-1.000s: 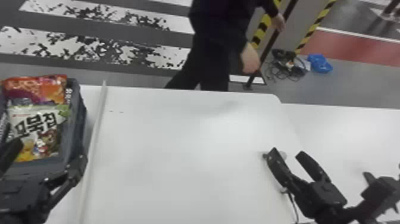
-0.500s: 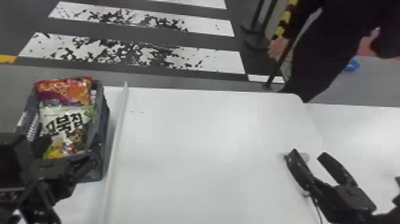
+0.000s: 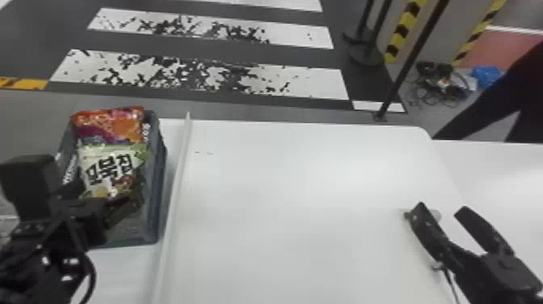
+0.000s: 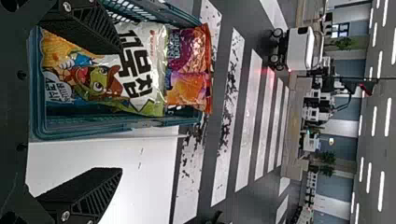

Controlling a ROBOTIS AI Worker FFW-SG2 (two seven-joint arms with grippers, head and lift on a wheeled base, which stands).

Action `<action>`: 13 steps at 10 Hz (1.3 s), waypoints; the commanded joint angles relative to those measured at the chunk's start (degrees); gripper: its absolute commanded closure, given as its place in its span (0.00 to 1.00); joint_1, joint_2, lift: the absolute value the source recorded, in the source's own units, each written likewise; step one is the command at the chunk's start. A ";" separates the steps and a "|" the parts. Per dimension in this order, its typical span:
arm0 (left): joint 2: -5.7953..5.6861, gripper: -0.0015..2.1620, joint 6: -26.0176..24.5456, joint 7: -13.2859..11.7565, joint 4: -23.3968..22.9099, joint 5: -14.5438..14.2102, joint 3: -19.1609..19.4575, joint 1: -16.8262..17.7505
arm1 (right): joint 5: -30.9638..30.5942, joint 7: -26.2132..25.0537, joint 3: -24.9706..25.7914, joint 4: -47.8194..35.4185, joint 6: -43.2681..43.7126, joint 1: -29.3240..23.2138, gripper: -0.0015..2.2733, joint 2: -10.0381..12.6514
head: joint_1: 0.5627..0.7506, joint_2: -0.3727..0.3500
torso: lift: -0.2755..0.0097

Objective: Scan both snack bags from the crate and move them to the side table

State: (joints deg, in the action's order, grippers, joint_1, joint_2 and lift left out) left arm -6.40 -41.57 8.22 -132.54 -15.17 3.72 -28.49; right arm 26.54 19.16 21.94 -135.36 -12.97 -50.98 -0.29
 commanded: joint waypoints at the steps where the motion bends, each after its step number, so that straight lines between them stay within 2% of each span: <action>1: -0.37 0.05 -0.93 0.04 2.82 -0.21 0.76 2.92 | -0.09 0.09 0.03 -0.69 0.00 -0.43 0.06 -0.06 | 0.70 0.38 | 0.86; 6: -0.02 0.05 -2.34 -0.04 11.16 -1.18 2.08 11.71 | -1.32 0.62 0.47 -0.69 -0.35 -0.96 0.06 -0.06 | 0.70 0.45 | 0.86; 9: -0.81 0.07 -2.34 -0.66 16.61 -1.71 2.26 16.45 | -2.64 0.62 0.21 -0.87 -1.41 -0.61 0.06 0.29 | 0.70 0.46 | 0.86; 10: -0.98 0.07 -2.34 -0.75 18.28 -2.15 3.40 17.16 | -3.34 0.62 -0.23 -0.87 -1.93 -0.17 0.06 0.34 | 0.70 0.47 | 0.86; 13: -0.98 0.07 -2.16 -0.75 23.91 -1.53 3.40 19.53 | -5.10 0.62 -1.11 -0.52 -4.40 1.33 0.06 0.34 | 0.70 0.51 | 0.86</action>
State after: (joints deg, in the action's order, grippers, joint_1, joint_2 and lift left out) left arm -7.41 -43.87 7.44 -109.77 -16.98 7.10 -9.30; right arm 21.75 19.75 20.99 -135.99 -16.91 -49.98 0.00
